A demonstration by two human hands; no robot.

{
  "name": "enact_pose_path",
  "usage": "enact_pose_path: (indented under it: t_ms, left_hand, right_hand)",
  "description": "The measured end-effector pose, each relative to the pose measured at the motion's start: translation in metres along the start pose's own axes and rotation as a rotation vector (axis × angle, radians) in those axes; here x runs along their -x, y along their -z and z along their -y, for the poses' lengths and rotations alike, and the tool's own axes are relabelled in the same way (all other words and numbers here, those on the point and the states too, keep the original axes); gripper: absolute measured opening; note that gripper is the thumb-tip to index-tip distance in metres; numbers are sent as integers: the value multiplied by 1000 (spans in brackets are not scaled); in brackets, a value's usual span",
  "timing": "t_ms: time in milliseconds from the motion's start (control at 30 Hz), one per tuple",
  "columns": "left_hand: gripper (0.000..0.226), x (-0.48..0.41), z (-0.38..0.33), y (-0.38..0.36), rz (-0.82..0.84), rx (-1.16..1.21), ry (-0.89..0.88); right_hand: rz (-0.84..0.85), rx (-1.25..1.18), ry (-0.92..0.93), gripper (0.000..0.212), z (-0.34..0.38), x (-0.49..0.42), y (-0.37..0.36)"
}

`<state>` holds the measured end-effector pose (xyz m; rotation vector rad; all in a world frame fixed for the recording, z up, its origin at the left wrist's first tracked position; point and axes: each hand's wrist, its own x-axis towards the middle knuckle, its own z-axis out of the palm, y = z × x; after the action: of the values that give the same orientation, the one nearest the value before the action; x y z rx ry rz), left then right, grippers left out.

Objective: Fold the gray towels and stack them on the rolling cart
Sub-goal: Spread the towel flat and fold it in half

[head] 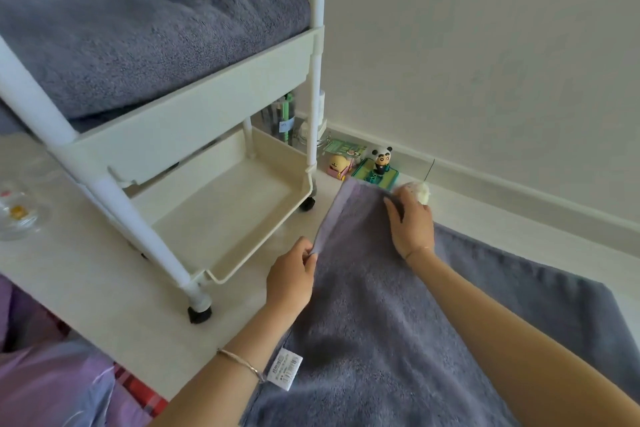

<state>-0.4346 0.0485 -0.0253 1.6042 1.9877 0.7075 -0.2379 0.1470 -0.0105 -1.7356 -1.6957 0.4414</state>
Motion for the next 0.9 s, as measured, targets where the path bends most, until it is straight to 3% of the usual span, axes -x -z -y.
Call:
enact_pose_path:
  t_ms: [133,233,300,400,500,733,900]
  left_hand:
    - [17,-12,0,2,19,-4,50]
    - [16,-13,0,-2,-9,-24,70]
    - [16,-13,1,-3,-6,-53,81]
    - [14,-14,-2,-2,25,-110,72]
    - [12,-9,-10,-6,91,-207,-17]
    - [16,25,-52,-41,260,-18,-91]
    - [32,39,-60,-31,349,72,-69]
  right_hand:
    - [198,275,-243,17,-7,-6,-20]
    - [45,334,-154,32,-9,9,-22]
    - [-15,238,-38,38,-8,35,-19]
    - [154,329,49,54,-26,83,-4]
    - [250,470,17,70,-62,109,19]
    - [271,554,-117,63,-122,125,81]
    - [331,487,-156,54,-116,124,102]
